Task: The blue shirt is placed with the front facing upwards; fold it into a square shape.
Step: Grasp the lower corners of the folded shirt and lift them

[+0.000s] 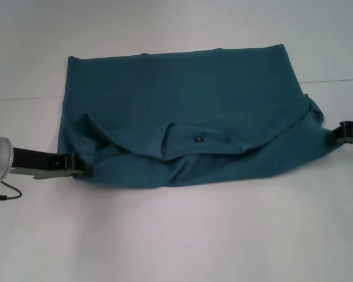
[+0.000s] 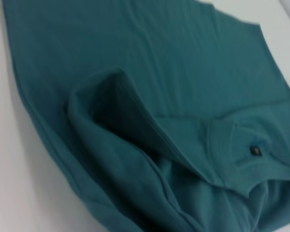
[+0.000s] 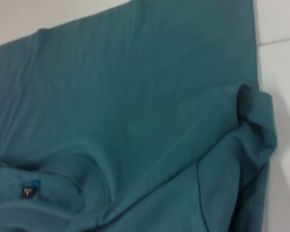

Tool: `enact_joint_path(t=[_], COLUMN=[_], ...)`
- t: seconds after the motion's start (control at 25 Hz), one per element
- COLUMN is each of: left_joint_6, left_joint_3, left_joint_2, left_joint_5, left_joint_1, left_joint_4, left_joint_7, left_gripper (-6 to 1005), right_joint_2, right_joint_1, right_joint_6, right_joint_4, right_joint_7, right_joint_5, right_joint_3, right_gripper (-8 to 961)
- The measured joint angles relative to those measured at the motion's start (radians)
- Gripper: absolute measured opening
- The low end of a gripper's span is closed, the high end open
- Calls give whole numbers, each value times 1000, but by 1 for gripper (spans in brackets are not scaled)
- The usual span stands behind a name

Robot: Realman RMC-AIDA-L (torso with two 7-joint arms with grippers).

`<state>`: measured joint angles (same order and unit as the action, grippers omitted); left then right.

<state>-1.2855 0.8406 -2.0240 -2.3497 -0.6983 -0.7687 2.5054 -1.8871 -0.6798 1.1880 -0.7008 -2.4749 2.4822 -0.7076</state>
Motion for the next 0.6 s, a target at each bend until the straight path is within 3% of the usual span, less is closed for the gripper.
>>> enact_joint_path(t=[0.16,0.44,0.6], left_joint_6=[-84,-284,-388], left_joint_3=[0,0,-1], left_joint_2=[-2,-1,0], left_joint_5=[-27,-41,-80], left_joint_1=[12,58,81], left_joint_4=[-46,-138,-171], left_joint_7=[7,29,33], left_gripper=[32,32,32], right_joint_2=[-11,-56,-71], right_joint_1=[-6,-13,-14], right_joint_6=[97,298,405], right_joint_4=[-51,-180,-224], right_joint_7=[-22,-43,-35], right_joint_5=[89,251,330], right_joint_3=[-1,-5,-31], right_gripper=[76,82,86])
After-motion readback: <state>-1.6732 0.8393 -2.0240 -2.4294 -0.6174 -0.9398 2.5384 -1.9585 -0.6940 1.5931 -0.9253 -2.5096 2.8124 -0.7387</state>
